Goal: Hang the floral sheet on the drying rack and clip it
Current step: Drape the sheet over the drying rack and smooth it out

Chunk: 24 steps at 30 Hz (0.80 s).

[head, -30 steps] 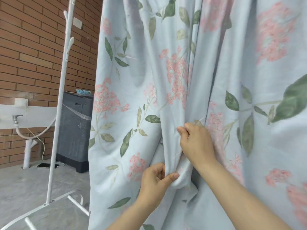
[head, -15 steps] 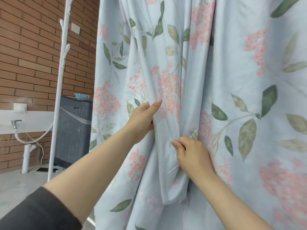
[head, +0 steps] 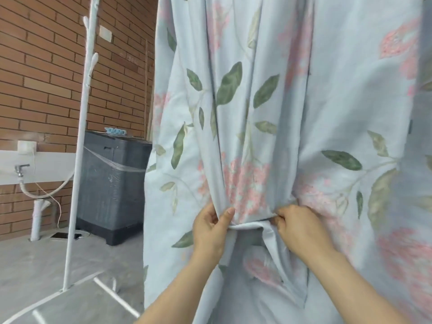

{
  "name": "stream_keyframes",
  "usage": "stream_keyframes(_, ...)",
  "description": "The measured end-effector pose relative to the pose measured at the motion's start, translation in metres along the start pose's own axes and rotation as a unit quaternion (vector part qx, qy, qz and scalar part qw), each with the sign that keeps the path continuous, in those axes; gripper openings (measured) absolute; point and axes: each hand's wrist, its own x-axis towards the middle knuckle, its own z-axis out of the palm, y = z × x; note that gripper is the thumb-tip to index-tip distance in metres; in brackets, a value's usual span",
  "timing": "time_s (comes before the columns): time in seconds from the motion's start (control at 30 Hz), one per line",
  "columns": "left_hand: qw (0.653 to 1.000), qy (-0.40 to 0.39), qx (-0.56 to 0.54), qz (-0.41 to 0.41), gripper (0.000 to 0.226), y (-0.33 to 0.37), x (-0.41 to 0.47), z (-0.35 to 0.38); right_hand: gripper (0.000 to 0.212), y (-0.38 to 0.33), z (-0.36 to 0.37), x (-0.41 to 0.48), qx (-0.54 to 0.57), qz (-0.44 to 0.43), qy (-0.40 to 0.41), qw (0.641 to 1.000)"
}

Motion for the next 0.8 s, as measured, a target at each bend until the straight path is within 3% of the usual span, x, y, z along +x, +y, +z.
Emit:
stream_keyframes(0.1, 0.999, 0.004, 0.022, -0.024, 0.010, -0.016, -0.016, -0.002, 0.018, -0.004, -0.016, -0.005, 0.022, 0.009, -0.070, 0.997)
stream_keyframes(0.17, 0.999, 0.000, 0.033, -0.027, 0.011, -0.018, -0.018, -0.003, 0.019, -0.016, -0.040, -0.007, 0.094, 0.002, -0.078, 0.993)
stream_keyframes(0.3, 0.999, 0.001, 0.045, -0.018, 0.011, -0.012, -0.019, -0.004, 0.004, -0.062, -0.073, -0.005, 0.329, -0.072, 0.013, 0.941)
stream_keyframes(0.33, 0.998, 0.000, 0.054, -0.011, 0.010, -0.010, -0.021, -0.003, 0.010, -0.074, -0.073, 0.000, 0.351, -0.083, 0.027, 0.932)
stream_keyframes(0.43, 0.997, -0.016, 0.079, 0.003, 0.017, -0.005, -0.029, -0.001, 0.049, -0.101, -0.056, 0.025, 0.267, -0.102, 0.057, 0.957)
stream_keyframes(0.5, 0.995, -0.028, 0.098, 0.006, 0.024, -0.003, -0.034, 0.000, 0.064, -0.113, -0.043, 0.042, 0.187, -0.091, 0.089, 0.974)
stream_keyframes(0.63, 0.990, -0.050, 0.125, 0.031, 0.023, -0.003, -0.033, -0.005, 0.015, -0.116, -0.040, 0.070, 0.086, -0.070, 0.186, 0.976)
stream_keyframes(0.73, 0.986, -0.075, 0.146, 0.041, 0.040, 0.001, -0.030, -0.021, 0.040, -0.096, -0.041, 0.076, 0.157, -0.071, 0.166, 0.971)
stream_keyframes(0.8, 0.982, -0.110, 0.148, 0.039, 0.035, 0.010, -0.027, -0.033, 0.049, -0.080, -0.038, 0.069, 0.209, -0.071, 0.166, 0.961)
